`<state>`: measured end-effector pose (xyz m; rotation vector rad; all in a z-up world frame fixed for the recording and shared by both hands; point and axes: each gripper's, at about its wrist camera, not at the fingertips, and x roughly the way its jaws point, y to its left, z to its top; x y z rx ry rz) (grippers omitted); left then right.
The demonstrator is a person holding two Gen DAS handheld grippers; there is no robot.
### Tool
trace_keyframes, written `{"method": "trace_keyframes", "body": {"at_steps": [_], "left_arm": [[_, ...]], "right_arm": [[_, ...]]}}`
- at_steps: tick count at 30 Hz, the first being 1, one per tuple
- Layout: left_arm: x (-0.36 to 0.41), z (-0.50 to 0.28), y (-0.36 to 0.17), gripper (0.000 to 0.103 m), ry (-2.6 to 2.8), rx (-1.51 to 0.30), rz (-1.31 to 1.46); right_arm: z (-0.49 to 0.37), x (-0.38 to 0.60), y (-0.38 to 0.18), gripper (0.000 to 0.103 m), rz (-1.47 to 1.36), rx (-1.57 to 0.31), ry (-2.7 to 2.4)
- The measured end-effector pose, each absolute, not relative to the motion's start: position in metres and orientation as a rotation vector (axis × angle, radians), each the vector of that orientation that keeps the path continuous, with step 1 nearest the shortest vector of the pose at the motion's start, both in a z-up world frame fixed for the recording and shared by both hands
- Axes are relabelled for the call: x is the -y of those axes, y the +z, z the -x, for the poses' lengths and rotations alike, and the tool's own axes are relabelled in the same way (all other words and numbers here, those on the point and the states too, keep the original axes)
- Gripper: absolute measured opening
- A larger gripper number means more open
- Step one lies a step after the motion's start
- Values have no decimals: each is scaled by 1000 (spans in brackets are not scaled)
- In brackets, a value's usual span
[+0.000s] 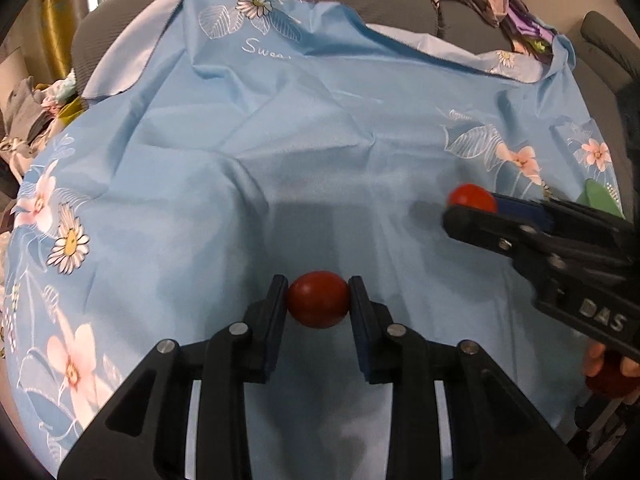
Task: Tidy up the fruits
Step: 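Grasp a cherry tomato with the left gripper while the right gripper grasps the last one, then carry both tomatoes over the green bowl and lower them inside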
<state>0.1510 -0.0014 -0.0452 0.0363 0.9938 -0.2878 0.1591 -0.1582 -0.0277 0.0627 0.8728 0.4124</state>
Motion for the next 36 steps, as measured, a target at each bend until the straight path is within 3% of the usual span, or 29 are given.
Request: {"method": "trace_keyframes", "body": {"at_steps": [14,36], "left_arm": [[24,-78,2,30,-334,-895,-73],[208,-48,42,30,-664,-803,-259]], "right_arm": [[-60,189,9,32,-124,-793,431],[21,341,37,32,-281,-637,152]]}}
